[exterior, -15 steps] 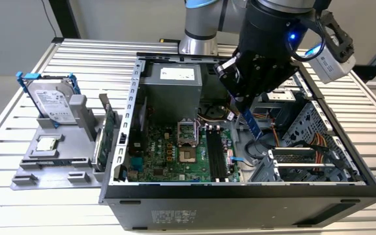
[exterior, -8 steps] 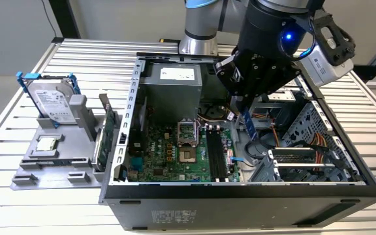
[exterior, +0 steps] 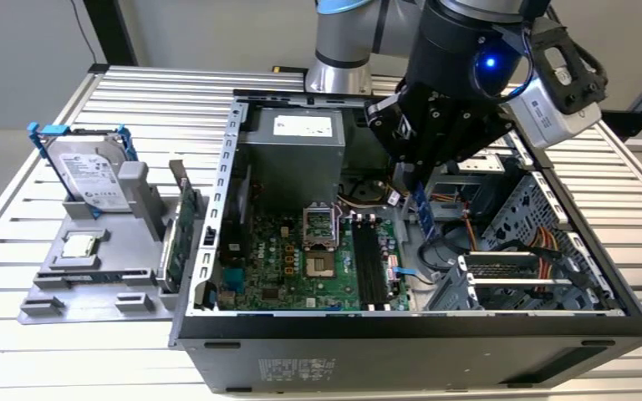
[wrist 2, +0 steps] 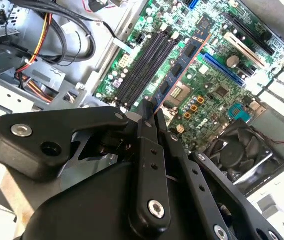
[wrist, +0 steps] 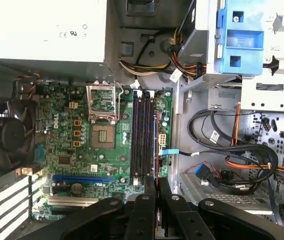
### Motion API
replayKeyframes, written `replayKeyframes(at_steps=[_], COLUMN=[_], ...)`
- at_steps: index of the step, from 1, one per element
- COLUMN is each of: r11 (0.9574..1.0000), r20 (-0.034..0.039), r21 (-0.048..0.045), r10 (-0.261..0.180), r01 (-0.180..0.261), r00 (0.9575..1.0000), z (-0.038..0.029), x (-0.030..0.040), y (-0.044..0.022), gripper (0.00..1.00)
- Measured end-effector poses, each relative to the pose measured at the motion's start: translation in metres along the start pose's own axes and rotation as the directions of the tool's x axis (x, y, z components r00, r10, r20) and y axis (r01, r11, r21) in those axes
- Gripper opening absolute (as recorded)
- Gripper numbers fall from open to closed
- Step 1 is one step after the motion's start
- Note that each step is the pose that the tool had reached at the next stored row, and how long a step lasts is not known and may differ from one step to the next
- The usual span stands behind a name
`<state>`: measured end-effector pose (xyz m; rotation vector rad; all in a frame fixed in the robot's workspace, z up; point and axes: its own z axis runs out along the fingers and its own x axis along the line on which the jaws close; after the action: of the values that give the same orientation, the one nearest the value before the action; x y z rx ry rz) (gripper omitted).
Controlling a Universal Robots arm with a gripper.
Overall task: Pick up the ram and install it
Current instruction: 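Insert the ram into the slot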
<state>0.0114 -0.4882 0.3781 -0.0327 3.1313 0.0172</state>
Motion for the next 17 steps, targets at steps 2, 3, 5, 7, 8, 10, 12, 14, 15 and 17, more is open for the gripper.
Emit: replayKeyframes(at_steps=[2,3,5,7,8,10,12,14,15,17], r11=[1.0,1.0,1.0,1.0,1.0,1.0,1.0,0.9998,0.9994,0.9976], r20=[0.0,0.0,0.0,0.0,-0.0001,0.0,-0.0001,0.0006,0.0008,0.0013], r21=[0.0,0.0001,0.0,0.0003,0.0005,0.0008,0.0012,0.0017,0.0017,0.0019], r10=[0.0,0.0,0.0,0.0,0.0,0.0,0.001,0.018,0.035,0.069], r01=[0.0,0.0,0.0,0.0,0.0,0.0,-0.001,-0.018,-0.035,-0.069], r00=[1.0,1.0,1.0,1.0,1.0,1.0,1.0,0.9998,0.9994,0.9976], z=[0.002,0.0036,0.0073,0.011,0.0128,0.0165,0.0201,0.0212,0.0217,0.0232], x=[0.0,0.0,0.0001,0.0001,0.0001,0.0002,0.0002,0.0002,0.0002,0.0002], y=[0.0,0.0001,0.0004,0.0008,0.0011,0.0015,0.0017,0.0019,0.0019,0.0018], gripper=[0.0,0.0,0.0,0.0,0.0,0.0,0.0,0.0,0.0,0.0])
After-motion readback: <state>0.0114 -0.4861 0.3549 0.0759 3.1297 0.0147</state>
